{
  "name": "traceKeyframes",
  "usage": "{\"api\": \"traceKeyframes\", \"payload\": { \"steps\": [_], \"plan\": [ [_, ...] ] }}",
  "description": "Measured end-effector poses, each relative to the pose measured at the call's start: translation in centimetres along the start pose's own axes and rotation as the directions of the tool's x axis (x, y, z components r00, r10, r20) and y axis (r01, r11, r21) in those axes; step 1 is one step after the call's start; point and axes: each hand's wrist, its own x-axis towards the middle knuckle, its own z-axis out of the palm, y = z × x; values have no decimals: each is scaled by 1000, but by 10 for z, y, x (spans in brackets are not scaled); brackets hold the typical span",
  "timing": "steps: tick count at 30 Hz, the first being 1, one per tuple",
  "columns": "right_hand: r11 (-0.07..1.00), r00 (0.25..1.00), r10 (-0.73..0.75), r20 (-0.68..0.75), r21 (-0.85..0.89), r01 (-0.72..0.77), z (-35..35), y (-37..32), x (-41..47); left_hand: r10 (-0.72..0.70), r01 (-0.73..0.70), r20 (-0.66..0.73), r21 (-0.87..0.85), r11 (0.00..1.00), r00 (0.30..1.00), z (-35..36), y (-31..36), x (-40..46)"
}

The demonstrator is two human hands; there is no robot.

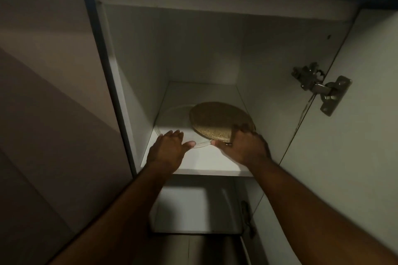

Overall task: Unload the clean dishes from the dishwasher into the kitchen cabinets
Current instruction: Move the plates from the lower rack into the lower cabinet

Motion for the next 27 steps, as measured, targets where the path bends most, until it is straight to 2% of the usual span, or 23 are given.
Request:
{"api": "traceKeyframes", "payload": {
  "steps": [3,5,8,13,17,21,25,27],
  "plan": [
    [1000,999,5,47,2,-5,-1,-4,11,-22,19,-51,-60,998,998,3,-3,26],
    [1000,1000,-1,28,14,0,-2,-5,22,-24,17,-90,-81,997,996,3,-3,46],
    [1000,997,-20,-73,1,20,0,-8,34,-53,52,-55,-27,998,997,1,-2,68],
    [995,999,51,-16,89,-50,21,-5,67,-107,111,-76,51,992,991,3,5,101],
    [993,996,89,30,77,-91,7,-13,62,-188,185,-76,-45,982,979,3,14,111],
    [989,994,110,15,96,-111,15,-13,79,-234,221,-137,-100,970,963,-1,15,113],
    [989,990,134,-31,67,-132,24,-10,93,-194,194,-189,-20,981,963,0,19,110],
    [991,990,122,-74,69,-117,29,-8,95,-154,164,-154,50,985,976,3,16,115]
  ]
}}
